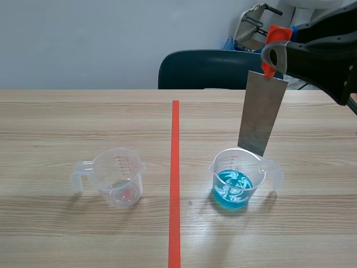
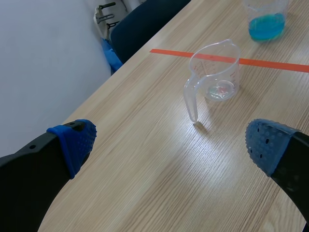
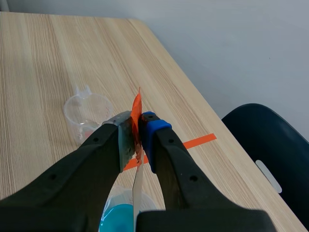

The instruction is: Do the redox reaction experiment

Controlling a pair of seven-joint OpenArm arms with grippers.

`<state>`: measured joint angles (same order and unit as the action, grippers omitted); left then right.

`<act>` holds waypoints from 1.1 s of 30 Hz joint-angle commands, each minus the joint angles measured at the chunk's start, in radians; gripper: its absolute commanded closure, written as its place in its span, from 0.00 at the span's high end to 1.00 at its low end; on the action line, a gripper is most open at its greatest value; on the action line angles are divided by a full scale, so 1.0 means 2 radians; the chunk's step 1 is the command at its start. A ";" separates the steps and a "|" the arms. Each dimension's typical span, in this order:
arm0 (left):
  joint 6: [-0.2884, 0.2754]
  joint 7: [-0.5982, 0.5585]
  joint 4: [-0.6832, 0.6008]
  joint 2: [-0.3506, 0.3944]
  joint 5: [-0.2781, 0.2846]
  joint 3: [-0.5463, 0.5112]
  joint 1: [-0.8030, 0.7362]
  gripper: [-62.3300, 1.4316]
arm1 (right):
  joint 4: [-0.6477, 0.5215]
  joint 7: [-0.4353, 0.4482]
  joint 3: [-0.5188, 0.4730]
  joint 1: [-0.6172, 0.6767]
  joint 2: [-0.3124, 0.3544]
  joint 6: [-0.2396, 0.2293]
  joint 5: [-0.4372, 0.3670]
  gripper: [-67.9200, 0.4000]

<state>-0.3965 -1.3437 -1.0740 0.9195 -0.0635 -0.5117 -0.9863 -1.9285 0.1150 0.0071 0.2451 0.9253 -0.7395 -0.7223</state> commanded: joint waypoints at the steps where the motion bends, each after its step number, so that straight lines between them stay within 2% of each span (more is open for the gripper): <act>1: -0.001 -0.011 -0.006 -0.001 0.003 0.001 0.002 1.00 | -0.004 0.010 0.000 -0.004 0.005 -0.003 -0.006 0.02; 6: -0.001 -0.020 -0.007 -0.001 0.000 0.001 0.002 1.00 | -0.004 0.010 0.000 -0.004 0.005 -0.003 -0.006 0.02; 14: -0.001 -0.070 -0.007 -0.001 -0.003 0.001 0.002 1.00 | -0.004 0.009 0.000 -0.004 0.005 -0.003 -0.006 0.02; 33: -0.001 -0.070 -0.007 -0.001 -0.004 0.001 0.002 1.00 | -0.004 0.009 0.000 -0.004 0.005 -0.003 -0.005 0.02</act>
<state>-0.3965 -1.4704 -1.0752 0.9195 -0.0795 -0.5117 -0.9859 -1.9285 0.1150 0.0071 0.2451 0.9253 -0.7395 -0.7223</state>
